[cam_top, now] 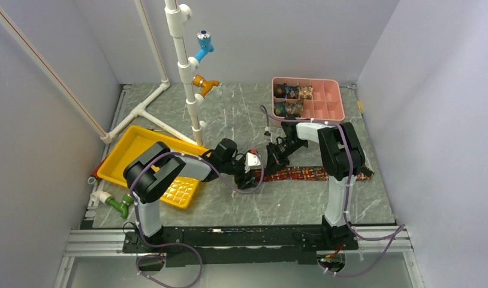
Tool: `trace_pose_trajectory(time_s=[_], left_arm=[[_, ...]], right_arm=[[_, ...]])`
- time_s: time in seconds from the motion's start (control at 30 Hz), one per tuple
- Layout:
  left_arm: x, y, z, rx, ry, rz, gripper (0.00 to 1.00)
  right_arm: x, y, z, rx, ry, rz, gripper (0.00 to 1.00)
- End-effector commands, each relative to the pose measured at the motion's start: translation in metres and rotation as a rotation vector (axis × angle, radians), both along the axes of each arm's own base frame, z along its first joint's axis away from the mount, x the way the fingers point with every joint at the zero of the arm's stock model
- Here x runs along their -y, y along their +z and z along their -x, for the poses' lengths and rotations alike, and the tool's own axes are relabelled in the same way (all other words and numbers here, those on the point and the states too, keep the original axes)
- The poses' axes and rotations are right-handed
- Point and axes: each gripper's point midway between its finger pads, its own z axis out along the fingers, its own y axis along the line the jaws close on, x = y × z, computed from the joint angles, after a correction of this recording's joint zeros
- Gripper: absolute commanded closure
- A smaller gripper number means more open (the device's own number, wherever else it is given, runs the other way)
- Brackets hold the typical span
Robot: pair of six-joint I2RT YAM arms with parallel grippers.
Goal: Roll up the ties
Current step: Roll the tie at the center of the board.
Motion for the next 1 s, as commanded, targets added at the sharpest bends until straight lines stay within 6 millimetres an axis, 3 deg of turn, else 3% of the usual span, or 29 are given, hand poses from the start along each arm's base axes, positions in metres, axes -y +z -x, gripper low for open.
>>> trace_pose_trajectory(time_s=[0.0, 0.17, 0.5, 0.57, 0.67, 0.77, 0.83, 0.97], left_arm=[[-0.018, -0.003, 0.005, -0.042, 0.033, 0.023, 0.23], [-0.021, -0.005, -0.009, -0.048, 0.107, 0.086, 0.20], [0.020, -0.006, 0.014, -0.120, 0.041, 0.219, 0.25], [0.025, -0.011, 0.015, -0.117, 0.052, 0.214, 0.33], [0.024, -0.025, 0.014, -0.106, 0.074, 0.166, 0.53], [0.011, -0.038, 0.011, -0.063, 0.099, 0.068, 0.70], [-0.003, -0.050, 0.011, -0.049, 0.106, -0.019, 0.76], [-0.022, -0.064, 0.016, -0.050, 0.094, -0.155, 0.77]], right_arm=[[0.033, -0.045, -0.008, 0.083, 0.041, 0.215, 1.00], [0.041, -0.049, -0.007, 0.114, 0.054, 0.251, 1.00], [0.040, -0.057, -0.007, 0.117, 0.041, 0.255, 1.00], [0.039, -0.058, -0.006, 0.113, 0.034, 0.246, 1.00], [0.033, -0.055, -0.004, 0.106, 0.027, 0.210, 1.00], [0.026, -0.041, -0.005, 0.104, 0.029, 0.158, 1.00], [0.023, -0.024, -0.006, 0.112, 0.037, 0.119, 0.91], [0.023, 0.018, -0.017, 0.134, 0.017, 0.042, 0.66]])
